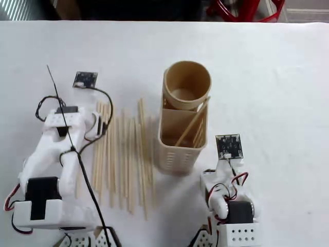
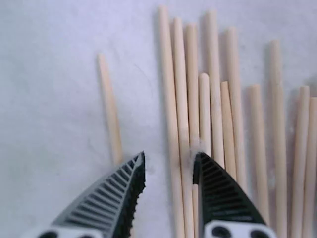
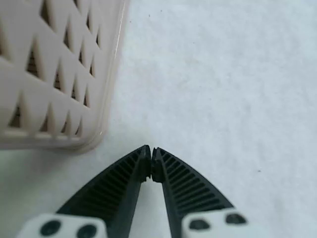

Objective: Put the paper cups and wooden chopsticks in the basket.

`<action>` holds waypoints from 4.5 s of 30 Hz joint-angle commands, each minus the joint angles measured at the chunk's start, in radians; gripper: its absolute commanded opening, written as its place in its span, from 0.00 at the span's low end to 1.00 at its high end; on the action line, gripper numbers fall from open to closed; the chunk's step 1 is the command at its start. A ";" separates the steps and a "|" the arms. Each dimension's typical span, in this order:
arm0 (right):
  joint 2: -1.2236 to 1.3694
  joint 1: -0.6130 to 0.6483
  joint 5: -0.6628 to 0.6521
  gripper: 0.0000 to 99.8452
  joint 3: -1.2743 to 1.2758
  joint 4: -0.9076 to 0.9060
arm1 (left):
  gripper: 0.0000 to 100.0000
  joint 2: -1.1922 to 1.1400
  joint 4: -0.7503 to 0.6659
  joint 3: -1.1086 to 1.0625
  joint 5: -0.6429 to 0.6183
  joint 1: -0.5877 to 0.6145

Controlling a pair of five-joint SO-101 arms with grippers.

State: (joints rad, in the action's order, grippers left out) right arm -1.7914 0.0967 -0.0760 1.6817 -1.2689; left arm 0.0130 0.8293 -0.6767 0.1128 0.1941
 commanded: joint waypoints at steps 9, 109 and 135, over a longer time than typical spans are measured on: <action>-0.008 0.002 0.000 0.02 0.009 -0.001 | 0.17 0.005 -0.015 -0.012 0.003 -0.016; -0.018 0.142 0.000 0.02 0.009 -0.005 | 0.15 0.005 -0.037 -0.012 0.009 -0.004; -0.018 0.142 0.000 0.02 0.009 -0.005 | 0.07 0.455 -0.258 -0.304 -0.054 0.062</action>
State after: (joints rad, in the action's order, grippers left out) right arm -1.8067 0.2424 -0.0744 1.6817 -1.2689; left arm 0.2785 0.6943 -0.8792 0.0729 0.2432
